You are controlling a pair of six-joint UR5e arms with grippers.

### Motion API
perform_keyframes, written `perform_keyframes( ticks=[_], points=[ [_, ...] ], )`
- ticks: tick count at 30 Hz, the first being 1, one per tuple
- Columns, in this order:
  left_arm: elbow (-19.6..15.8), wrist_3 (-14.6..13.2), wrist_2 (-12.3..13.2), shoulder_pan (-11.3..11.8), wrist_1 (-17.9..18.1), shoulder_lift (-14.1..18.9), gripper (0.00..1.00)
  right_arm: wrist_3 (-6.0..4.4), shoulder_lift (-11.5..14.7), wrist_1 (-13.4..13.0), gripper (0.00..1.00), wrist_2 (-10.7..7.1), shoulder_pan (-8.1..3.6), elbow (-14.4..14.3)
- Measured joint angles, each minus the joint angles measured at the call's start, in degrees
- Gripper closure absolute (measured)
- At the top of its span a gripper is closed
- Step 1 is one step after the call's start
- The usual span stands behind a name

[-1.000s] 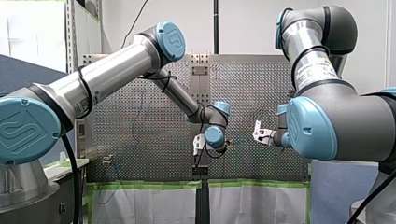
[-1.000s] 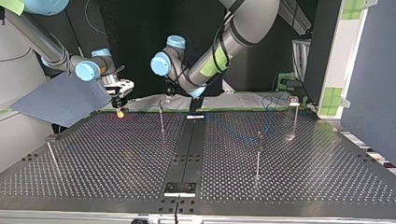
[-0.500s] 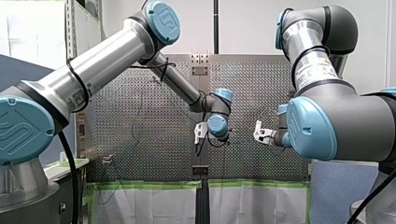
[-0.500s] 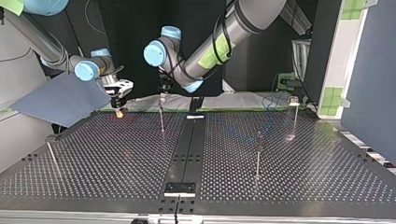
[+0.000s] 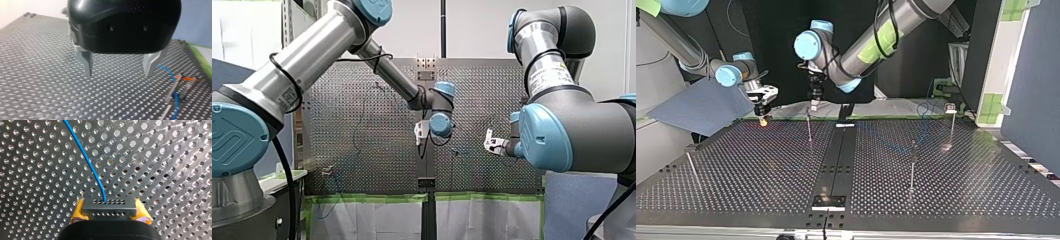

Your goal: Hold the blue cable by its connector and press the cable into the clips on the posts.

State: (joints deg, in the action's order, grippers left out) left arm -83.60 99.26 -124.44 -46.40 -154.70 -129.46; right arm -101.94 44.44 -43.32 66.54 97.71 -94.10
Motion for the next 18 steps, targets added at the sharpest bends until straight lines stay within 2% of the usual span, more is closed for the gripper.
perform_keyframes(
  ticks=[7,18],
  points=[
    [-3.29,1.14,-1.84,-0.04,3.28,3.29,0.00,-0.02,0.00,0.06,1.00,0.00,-0.02,0.00],
    [-9.46,3.85,-2.20,-0.01,9.49,9.47,0.00,-0.02,0.01,0.16,1.00,0.00,0.07,0.00]
  ],
)
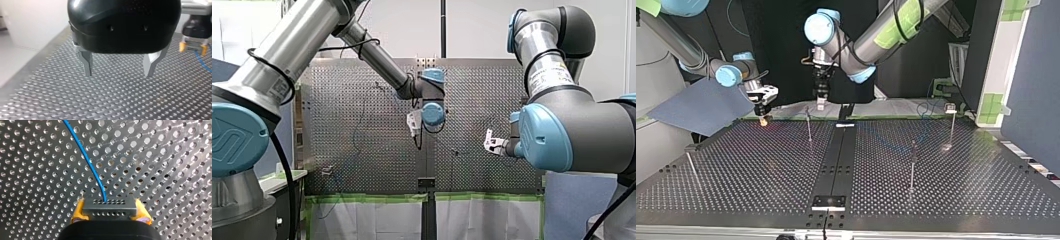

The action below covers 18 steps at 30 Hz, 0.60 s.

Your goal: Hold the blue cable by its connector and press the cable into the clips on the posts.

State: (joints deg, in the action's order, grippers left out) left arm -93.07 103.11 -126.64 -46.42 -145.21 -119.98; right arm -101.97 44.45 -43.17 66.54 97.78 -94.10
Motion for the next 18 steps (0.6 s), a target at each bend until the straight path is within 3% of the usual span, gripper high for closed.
perform_keyframes(
  ticks=[18],
  points=[
    [-9.88,1.05,0.24,-0.12,9.84,9.87,0.00,0.00,-0.01,0.08,1.00,0.00,0.26,0.01]
  ],
)
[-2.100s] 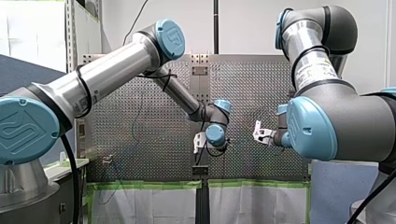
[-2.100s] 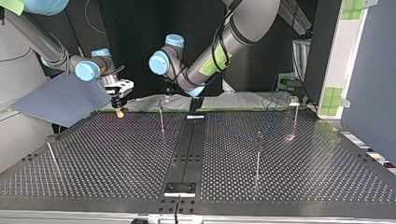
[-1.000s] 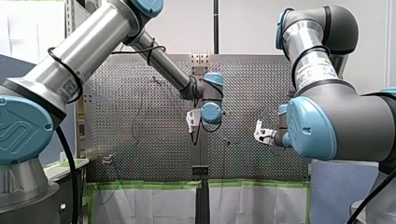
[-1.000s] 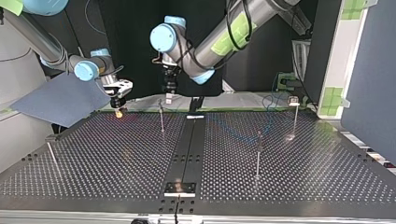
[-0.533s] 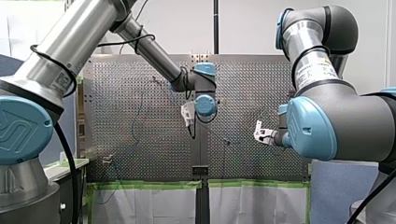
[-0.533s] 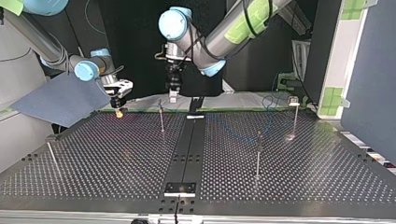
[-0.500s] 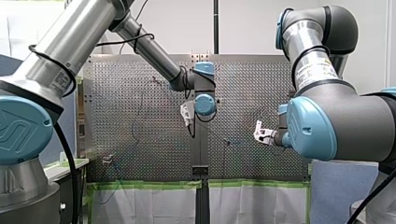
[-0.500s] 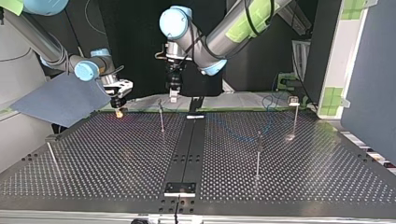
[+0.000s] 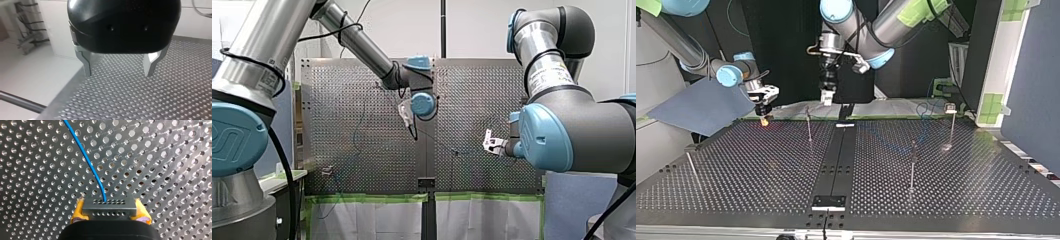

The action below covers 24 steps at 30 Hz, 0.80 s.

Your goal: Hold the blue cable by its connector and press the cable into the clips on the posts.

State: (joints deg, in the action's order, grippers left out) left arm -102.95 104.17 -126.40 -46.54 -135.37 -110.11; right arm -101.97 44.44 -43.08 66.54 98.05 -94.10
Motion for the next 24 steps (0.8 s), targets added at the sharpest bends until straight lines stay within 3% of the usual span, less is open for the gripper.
perform_keyframes(
  ticks=[9,24],
  points=[
    [-4.50,0.13,0.85,0.38,3.33,4.51,0.00,0.00,0.01,0.00,1.00,0.00,-0.03,0.00],
    [-13.39,2.52,5.20,1.68,1.43,12.71,0.00,0.00,0.01,-0.07,1.00,-0.75,0.02,0.00]
  ],
)
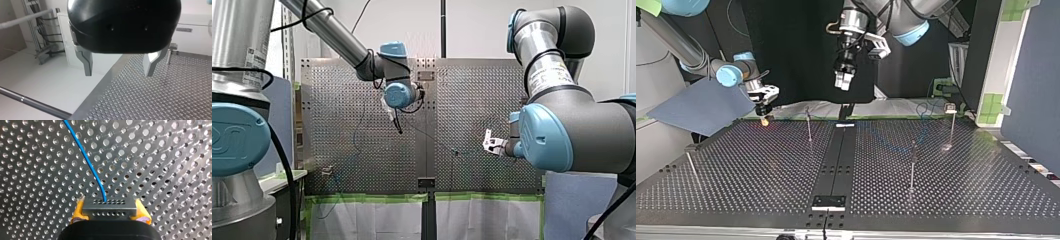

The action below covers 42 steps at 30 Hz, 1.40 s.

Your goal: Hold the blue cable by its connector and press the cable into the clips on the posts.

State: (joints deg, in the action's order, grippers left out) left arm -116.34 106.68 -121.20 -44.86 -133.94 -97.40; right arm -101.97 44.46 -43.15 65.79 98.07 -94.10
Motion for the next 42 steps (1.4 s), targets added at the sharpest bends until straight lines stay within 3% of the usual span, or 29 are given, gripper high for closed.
perform_keyframes(
  ticks=[10,42],
  points=[
    [-3.95,-0.25,-0.12,0.27,-0.96,-2.18,0.00,0.00,0.00,0.00,1.00,-0.38,0.06,0.00],
    [-4.16,-0.25,-0.13,0.28,-0.99,-2.29,0.00,0.00,-0.02,-0.02,1.00,-0.39,0.06,0.00]
  ],
)
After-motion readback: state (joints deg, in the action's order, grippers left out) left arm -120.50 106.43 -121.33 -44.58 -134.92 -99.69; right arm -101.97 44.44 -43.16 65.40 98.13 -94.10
